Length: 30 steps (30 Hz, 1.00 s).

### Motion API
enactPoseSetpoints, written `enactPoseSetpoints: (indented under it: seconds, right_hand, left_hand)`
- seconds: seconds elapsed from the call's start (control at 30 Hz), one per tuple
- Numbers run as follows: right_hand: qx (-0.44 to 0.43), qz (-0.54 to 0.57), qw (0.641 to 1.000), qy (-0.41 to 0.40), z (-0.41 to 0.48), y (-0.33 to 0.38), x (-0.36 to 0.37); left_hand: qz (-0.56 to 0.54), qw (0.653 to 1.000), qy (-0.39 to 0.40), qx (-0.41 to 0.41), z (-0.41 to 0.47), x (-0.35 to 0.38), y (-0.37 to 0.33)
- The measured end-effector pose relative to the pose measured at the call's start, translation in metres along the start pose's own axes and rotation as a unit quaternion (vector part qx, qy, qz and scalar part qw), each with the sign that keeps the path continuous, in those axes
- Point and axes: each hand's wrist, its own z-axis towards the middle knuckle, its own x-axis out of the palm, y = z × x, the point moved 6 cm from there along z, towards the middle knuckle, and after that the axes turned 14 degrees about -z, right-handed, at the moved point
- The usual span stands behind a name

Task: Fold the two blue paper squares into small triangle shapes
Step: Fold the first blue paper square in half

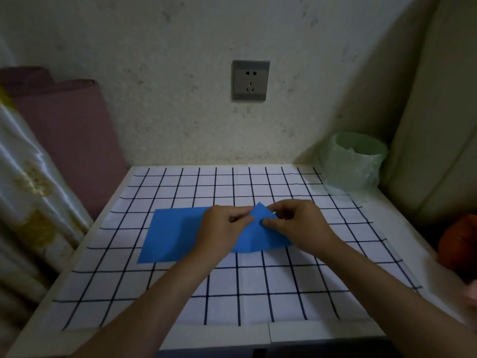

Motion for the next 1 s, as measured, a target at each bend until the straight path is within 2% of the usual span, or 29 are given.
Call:
enactPoseSetpoints:
  seconds: [0.07,0.2,0.4,0.5,0.63,0.73,0.87,1.0]
  right_hand:
    - [-0.024,-0.040,0.999,-0.025,-0.003,0.005,-0.001]
    - [-0.035,-0.045,0.997,-0.057,-0.005,0.007,0.000]
    - [-0.047,-0.056,0.995,-0.063,-0.003,0.008,0.004]
    - [-0.051,-0.070,0.994,-0.064,-0.002,0.008,0.007]
    - [-0.003,-0.067,0.998,-0.013,0.005,0.000,0.012]
    - [0.028,-0.077,0.996,0.032,0.013,-0.005,0.018]
    - [0.052,-0.104,0.992,0.050,0.020,-0.010,0.022]
    - [0.058,-0.127,0.988,0.059,0.023,-0.009,0.027]
  left_hand:
    - [0.001,1.000,0.004,0.006,0.000,0.001,0.000]
    - [-0.008,1.000,-0.004,0.005,0.000,0.002,0.000]
    - [-0.002,1.000,0.004,0.020,-0.004,0.005,0.000]
    - [-0.002,1.000,0.004,0.001,-0.002,0.005,0.005]
    - [-0.003,0.999,0.006,-0.049,0.002,0.005,0.016]
    - [0.037,0.997,0.013,-0.066,0.004,0.007,0.022]
    - [0.094,0.991,0.020,-0.096,0.007,0.009,0.027]
    - [0.186,0.980,0.036,-0.059,0.010,0.014,0.022]
